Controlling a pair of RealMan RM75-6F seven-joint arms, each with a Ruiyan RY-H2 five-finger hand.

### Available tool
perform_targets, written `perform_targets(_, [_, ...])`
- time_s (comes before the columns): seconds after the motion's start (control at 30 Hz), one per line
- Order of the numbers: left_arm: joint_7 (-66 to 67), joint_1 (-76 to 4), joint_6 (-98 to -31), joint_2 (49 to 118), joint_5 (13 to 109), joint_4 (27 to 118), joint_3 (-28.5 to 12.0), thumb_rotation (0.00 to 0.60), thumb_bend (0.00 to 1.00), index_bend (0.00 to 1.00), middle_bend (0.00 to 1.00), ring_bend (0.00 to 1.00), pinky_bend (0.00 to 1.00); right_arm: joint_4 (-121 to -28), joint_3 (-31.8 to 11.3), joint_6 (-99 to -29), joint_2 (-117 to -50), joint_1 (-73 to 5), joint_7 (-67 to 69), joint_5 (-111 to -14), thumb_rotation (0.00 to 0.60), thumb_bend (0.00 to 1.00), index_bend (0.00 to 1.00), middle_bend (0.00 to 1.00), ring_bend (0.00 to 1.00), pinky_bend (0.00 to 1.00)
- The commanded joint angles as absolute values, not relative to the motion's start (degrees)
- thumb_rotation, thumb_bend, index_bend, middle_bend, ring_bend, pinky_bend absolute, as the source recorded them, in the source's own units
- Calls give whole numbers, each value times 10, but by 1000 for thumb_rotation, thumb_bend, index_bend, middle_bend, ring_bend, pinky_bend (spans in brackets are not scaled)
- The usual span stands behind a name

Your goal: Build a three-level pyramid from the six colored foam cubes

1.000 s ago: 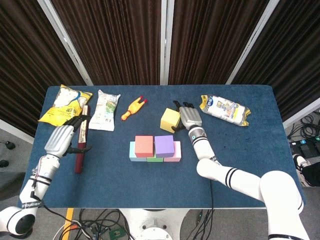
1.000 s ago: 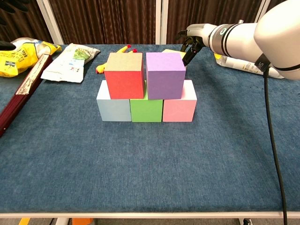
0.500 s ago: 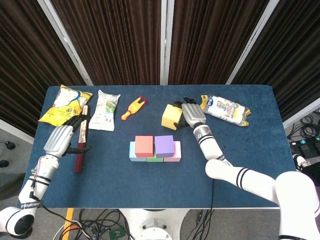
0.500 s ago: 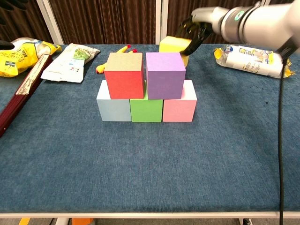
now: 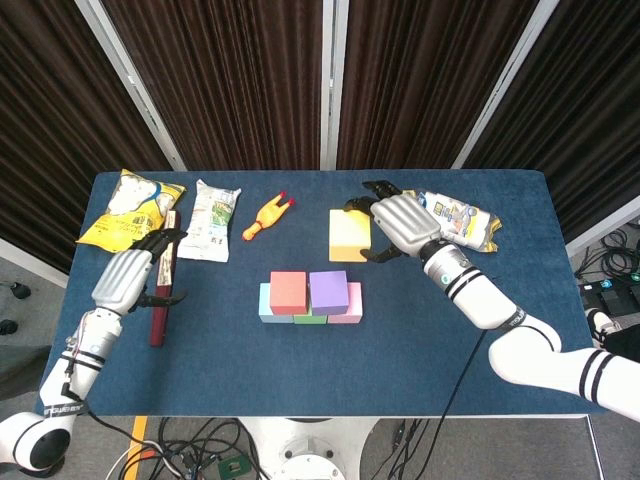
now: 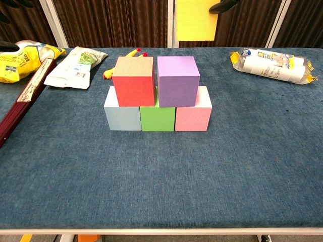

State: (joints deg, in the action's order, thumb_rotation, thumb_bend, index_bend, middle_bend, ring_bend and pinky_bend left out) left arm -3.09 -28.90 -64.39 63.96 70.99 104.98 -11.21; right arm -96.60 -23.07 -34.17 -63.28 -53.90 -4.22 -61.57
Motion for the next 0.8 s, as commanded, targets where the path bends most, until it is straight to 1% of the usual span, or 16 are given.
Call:
perform_targets(0.03, [-30, -289, -644, 640, 708, 1050, -113, 600, 172, 169, 126, 88, 227, -1000, -237, -345, -618, -526, 0, -674, 600, 290, 245, 338, 42, 69])
perform_targets(0.17, [-31, -289, -644, 640, 708, 1050, -112, 600, 173, 169, 126, 88, 227, -1013, -226, -369, -630, -525, 12, -712, 600, 269, 246, 334, 42, 69])
perform_targets(0.27, [-34, -288, -644, 641, 709, 1048, -112, 600, 172, 169, 126, 88, 227, -1017, -218, -390, -644, -523, 18, -726, 600, 235, 247, 327, 42, 69])
perform_targets(0.37, [-35, -288, -643, 641, 712, 1047, -111, 600, 172, 169, 126, 88, 227, -1015, -209, -404, -658, -523, 24, -732, 600, 224, 247, 326, 42, 69])
perform_targets(0.6, [-41, -286, -645, 641, 715, 1046, -111, 600, 172, 169, 126, 88, 227, -1007, -189, -418, -688, -530, 19, -732, 600, 221, 247, 322, 42, 69])
perform_targets(0.8, [-46, -286, -645, 641, 718, 1043, -110, 600, 173, 169, 126, 88, 227, -1025, -179, -442, -689, -529, -24, -703, 600, 218, 246, 320, 42, 42])
